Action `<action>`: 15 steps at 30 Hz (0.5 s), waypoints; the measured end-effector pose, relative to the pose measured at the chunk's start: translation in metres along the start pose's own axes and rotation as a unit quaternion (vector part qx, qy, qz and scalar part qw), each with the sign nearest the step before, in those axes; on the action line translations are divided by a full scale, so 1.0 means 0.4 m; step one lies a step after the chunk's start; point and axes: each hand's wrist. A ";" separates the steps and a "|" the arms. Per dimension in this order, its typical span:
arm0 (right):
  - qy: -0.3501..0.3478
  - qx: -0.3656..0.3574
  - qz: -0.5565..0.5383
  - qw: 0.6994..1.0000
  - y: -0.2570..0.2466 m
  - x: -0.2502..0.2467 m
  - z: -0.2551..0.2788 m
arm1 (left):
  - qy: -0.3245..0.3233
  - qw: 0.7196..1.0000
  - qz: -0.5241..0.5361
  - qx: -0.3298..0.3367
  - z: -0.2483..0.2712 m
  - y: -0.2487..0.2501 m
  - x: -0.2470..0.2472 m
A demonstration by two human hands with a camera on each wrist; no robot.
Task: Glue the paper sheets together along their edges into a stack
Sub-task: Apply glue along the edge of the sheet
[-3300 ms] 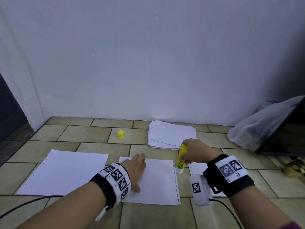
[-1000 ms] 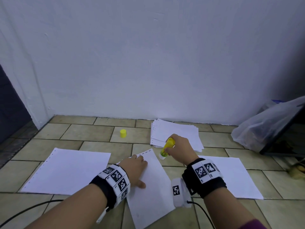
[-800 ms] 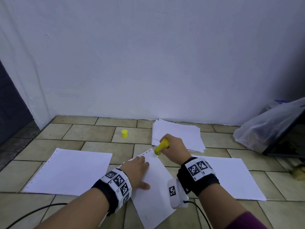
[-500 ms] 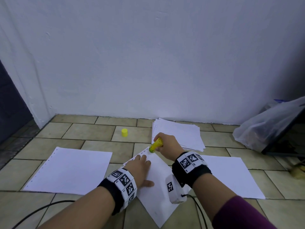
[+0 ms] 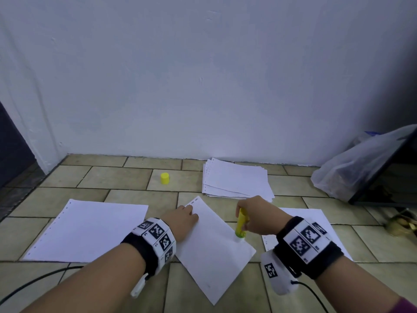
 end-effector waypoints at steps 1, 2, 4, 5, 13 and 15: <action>-0.011 0.001 0.015 1.000 0.003 -0.002 0.008 | -0.005 1.000 0.006 0.001 -0.002 -0.008 -0.005; -0.022 0.001 0.028 0.999 0.004 -0.004 0.017 | -0.006 1.000 0.017 0.005 -0.002 -0.016 -0.010; -0.041 -0.004 0.049 0.998 0.002 -0.009 0.030 | 0.003 0.999 0.051 0.019 -0.006 -0.035 -0.007; -0.049 -0.003 0.050 0.998 0.001 -0.014 0.033 | -0.002 0.998 0.062 0.019 -0.002 -0.037 -0.010; 0.105 0.098 -0.448 0.882 0.032 -0.090 -0.008 | -0.045 0.998 -0.008 0.038 0.018 -0.100 0.005; 0.101 0.095 -0.615 0.776 0.016 -0.088 -0.036 | -0.024 0.999 -0.012 0.027 0.024 -0.102 0.018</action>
Point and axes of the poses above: each hand's wrist, its own z-axis away from the middle knuckle, its own x-axis out of the palm, y = z × x, and after that the axes turned 5 degrees about y, right-handed
